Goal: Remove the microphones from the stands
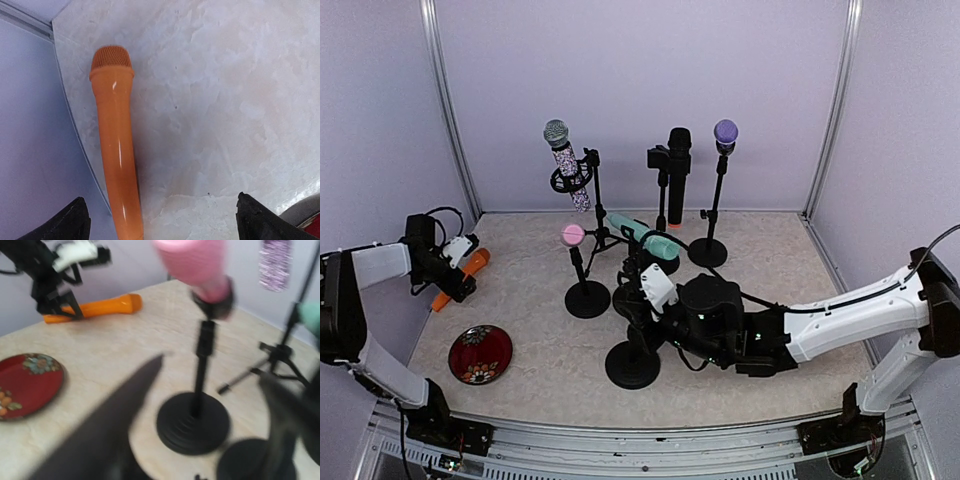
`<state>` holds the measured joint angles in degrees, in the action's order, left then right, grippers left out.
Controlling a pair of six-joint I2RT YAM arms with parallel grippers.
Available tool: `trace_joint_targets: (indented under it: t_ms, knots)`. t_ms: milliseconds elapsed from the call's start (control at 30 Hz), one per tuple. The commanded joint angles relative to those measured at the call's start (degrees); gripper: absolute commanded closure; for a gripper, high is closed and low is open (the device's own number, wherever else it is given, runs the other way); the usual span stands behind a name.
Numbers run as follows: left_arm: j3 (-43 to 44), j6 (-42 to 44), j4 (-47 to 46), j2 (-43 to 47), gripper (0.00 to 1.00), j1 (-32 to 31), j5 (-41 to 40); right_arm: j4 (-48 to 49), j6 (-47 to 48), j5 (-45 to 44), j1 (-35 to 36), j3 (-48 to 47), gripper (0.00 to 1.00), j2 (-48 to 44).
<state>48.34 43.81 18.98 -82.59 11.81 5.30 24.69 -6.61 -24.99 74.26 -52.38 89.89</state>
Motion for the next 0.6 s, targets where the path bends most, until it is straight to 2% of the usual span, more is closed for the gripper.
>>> trace_joint_targets:
  t_ms: [0,133,300,433,567]
  knots:
    - [3.2,-1.7,6.2,5.3,0.01,-0.3,5.9,-2.6,-0.7,-7.1,-0.1,6.1,1.0,-7.9]
    - [4.3,-1.7,9.5,8.5,0.01,-0.5,8.8,-4.8,-0.6,-9.5,-3.8,11.2,1.0,-14.9]
    - [4.1,-1.5,11.6,10.7,0.01,-1.8,10.0,-6.0,1.8,-10.4,-11.9,15.5,1.0,-22.6]
    - [3.5,-1.1,12.1,11.4,0.01,-2.8,10.4,-5.8,3.7,-7.9,-21.5,17.6,1.0,-27.1]
    - [3.3,-0.8,13.1,11.5,0.01,-3.2,11.4,-3.1,5.2,-3.0,-33.2,18.6,1.0,-27.6]
